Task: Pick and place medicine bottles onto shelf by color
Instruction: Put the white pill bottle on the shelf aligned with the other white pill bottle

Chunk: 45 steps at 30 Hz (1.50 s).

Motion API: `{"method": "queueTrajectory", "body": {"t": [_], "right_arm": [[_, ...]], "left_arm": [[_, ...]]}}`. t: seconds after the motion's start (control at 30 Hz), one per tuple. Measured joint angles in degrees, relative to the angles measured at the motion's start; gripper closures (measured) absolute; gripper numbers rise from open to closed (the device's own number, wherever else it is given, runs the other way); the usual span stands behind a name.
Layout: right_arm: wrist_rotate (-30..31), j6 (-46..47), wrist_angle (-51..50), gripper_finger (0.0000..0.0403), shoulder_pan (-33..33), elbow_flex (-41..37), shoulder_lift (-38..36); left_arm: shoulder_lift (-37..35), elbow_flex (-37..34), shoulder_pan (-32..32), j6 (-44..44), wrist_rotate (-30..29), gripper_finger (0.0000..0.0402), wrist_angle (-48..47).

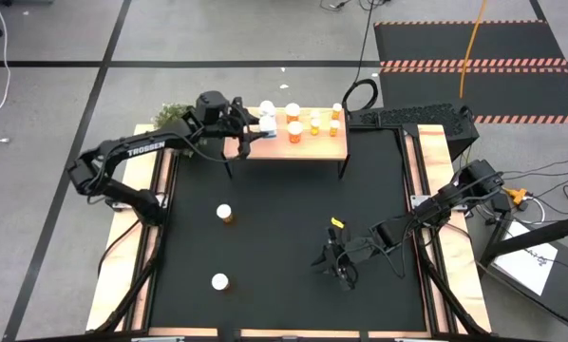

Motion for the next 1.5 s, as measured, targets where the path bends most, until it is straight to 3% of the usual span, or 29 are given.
{"method": "queueTrajectory", "body": {"t": [0.33, 1.5], "right_arm": [[0.08, 0.74, 7.04, 0.0305, -0.02, -3.10, 0.00], [0.06, 0.67, 7.09, 0.0305, -0.02, -3.10, 0.02]], "left_arm": [[3.19, 0.04, 0.26, 2.76, 0.04, 0.0227, -0.14], [4.49, -0.66, 0.54, 5.31, -0.48, 0.0226, -0.95]]}}
